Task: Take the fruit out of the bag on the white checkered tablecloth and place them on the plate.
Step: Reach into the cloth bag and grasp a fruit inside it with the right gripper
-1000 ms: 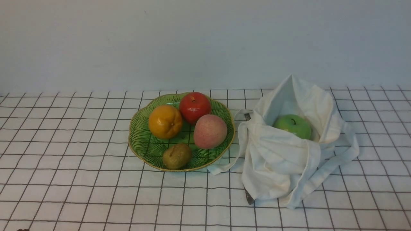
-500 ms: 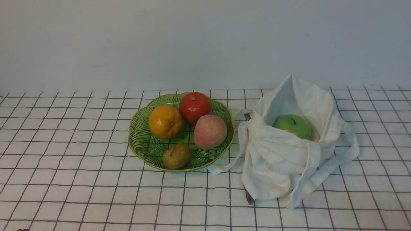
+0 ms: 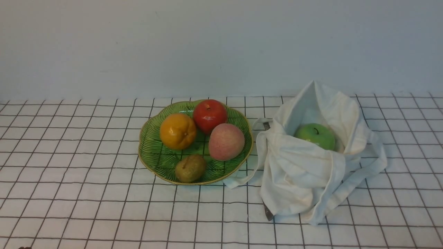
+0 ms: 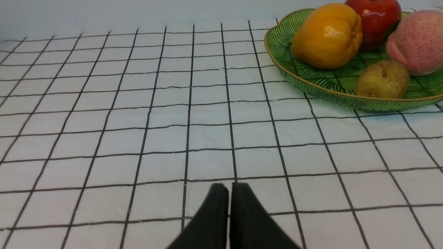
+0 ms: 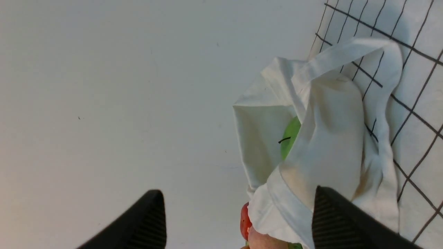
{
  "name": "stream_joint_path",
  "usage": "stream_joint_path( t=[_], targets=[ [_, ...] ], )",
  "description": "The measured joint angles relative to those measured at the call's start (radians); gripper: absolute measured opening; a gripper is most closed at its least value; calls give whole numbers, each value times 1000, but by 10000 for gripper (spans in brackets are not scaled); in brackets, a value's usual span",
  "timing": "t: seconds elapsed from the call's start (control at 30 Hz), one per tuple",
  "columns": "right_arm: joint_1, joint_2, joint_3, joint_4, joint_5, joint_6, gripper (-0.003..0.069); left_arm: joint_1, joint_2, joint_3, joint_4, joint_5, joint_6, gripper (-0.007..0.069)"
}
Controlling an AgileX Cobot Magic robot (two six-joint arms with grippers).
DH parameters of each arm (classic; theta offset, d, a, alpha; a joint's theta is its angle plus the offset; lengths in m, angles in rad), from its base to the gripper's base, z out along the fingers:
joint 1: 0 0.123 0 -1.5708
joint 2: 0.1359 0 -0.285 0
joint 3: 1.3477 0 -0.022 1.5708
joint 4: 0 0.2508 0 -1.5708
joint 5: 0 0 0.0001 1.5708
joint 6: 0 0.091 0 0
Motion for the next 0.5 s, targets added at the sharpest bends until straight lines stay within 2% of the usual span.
stream_joint_path(
  t=[0.23,0.5],
  targets=[
    [0,0,0,0,-2,-131,513,0,0,0,0,0,0,-8],
    [0,0,0,32,7,-165,513,0,0,0,0,0,0,-8]
  ],
)
